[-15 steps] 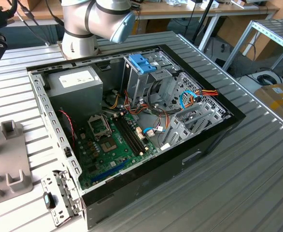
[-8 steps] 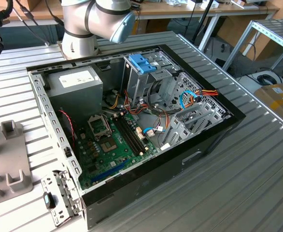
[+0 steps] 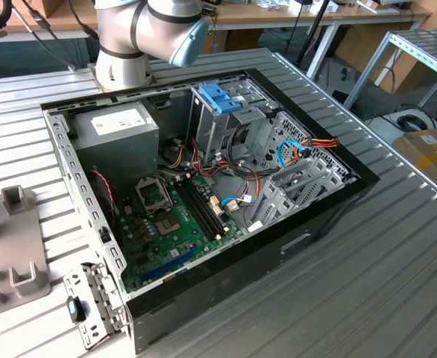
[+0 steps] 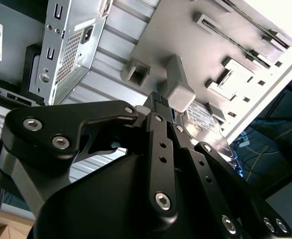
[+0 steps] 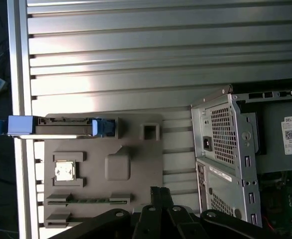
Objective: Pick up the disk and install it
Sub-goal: 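Reach for the disk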
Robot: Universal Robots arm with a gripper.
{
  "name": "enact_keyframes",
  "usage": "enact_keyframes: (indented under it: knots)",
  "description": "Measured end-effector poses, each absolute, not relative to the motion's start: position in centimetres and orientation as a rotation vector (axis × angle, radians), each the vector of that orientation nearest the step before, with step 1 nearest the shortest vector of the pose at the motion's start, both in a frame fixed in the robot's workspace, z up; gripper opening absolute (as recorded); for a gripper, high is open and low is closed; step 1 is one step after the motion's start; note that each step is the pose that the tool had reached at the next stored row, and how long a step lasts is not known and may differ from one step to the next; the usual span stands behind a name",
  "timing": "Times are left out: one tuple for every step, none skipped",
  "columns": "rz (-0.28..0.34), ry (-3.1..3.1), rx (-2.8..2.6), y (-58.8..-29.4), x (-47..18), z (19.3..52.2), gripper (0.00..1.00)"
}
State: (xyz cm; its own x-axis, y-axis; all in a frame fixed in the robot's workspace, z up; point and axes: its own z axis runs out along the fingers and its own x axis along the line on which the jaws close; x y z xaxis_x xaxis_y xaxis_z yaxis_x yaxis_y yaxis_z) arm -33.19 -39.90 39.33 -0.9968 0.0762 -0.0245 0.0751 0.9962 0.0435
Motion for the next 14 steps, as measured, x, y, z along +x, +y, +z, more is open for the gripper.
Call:
enact_keyframes:
  knots:
    - [0.066,3.112,0.118,-39.90,-33.27,39.33,0.10]
    - [0.066,3.112,0.118,-39.89,-33.32,39.33,0.10]
    - [0.066,3.112,0.118,-39.89,-33.41,39.33,0.10]
    - [0.066,3.112,0.118,-39.89,-33.51,39.33,0.10]
    - [0.066,3.112,0.118,-39.89,-33.55,39.33,0.10]
    - [0.066,3.112,0.118,-39.89,-33.61,39.33,0.10]
    - [0.066,3.112,0.118,-39.89,-33.69,39.33,0.10]
    - [0.066,3.112,0.118,-39.89,-33.73,39.33,0.10]
    - [0.066,3.112,0.118,-39.89,-33.79,39.33,0.10]
    - [0.066,3.113,0.118,-39.89,-33.83,39.33,0.10]
    - [0.066,3.113,0.118,-39.89,-33.89,39.33,0.10]
    - [0.066,3.113,0.118,-39.89,-33.99,39.33,0.10]
    - [0.066,3.113,0.118,-39.89,-34.04,39.33,0.10]
    - [0.066,3.113,0.118,-39.89,-34.09,39.33,0.10]
